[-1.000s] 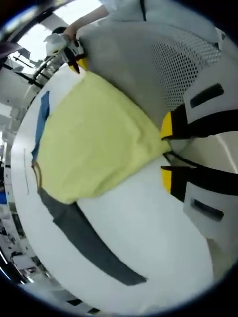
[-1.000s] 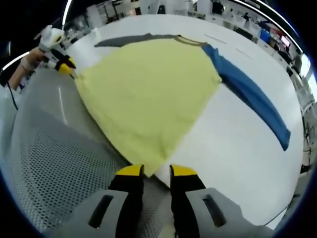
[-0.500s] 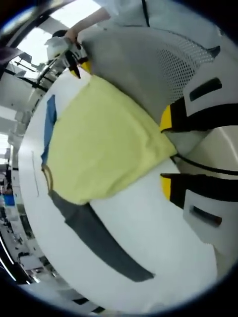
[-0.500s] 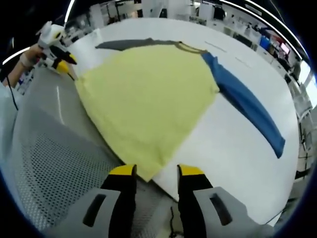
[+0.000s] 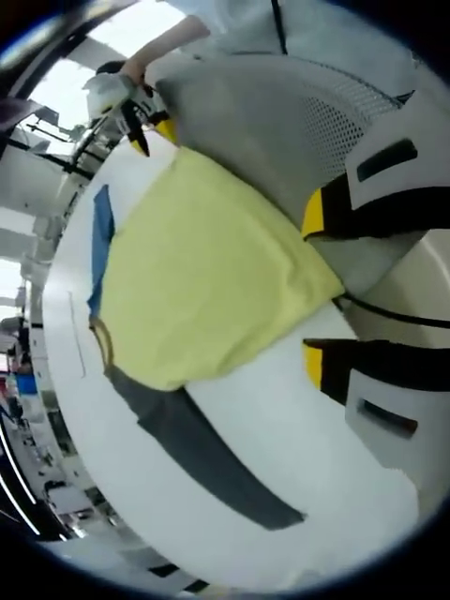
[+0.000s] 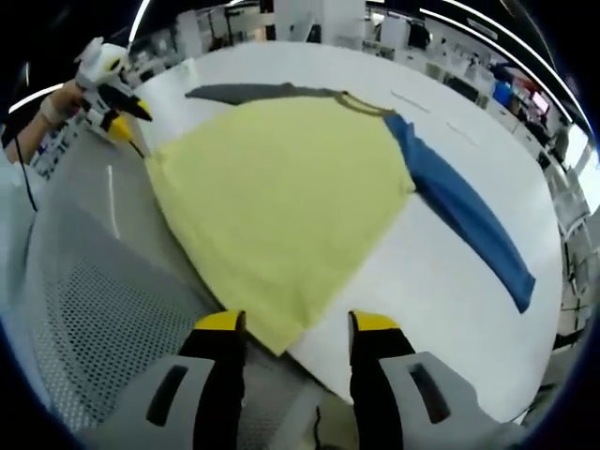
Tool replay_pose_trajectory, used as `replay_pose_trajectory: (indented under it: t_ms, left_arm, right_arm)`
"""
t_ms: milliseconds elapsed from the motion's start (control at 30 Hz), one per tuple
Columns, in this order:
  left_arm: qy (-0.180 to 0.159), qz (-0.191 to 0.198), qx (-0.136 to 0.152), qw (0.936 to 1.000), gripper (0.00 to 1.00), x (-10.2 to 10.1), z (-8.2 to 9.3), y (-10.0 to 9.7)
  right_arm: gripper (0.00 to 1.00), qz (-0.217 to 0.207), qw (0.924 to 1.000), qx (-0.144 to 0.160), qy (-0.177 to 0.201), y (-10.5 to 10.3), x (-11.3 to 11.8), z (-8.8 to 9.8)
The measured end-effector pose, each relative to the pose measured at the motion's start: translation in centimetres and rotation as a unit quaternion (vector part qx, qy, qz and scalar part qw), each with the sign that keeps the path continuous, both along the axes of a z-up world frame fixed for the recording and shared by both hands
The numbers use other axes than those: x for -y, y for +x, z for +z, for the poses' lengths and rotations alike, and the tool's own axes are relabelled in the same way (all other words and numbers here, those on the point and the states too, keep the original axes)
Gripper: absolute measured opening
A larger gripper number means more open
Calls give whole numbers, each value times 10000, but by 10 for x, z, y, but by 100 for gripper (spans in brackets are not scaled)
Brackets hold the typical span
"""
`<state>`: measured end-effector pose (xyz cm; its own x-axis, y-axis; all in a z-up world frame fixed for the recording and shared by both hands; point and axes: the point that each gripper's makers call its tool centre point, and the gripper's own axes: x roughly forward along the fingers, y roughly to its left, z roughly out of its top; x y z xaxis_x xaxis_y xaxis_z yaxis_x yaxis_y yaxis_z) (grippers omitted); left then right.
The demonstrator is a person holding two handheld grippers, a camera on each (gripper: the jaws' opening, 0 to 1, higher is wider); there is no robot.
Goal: Fold the garment on the visible template until the final outline fits inside the template.
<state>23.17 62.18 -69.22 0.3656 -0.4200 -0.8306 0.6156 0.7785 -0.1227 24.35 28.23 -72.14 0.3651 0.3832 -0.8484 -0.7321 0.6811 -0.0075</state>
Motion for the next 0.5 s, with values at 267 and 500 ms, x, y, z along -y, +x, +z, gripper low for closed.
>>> replay_pose_trajectory:
  t_ms: [267,500]
  left_arm:
    - [-378,-73,181,9991,40,16,15,3]
    - [-283,-138,228,9992,42,17,16,7]
  right_arm:
    - [47,48,9999,90,32,2,-4,5]
    - [51,122,9998,148,16,3,-6,8]
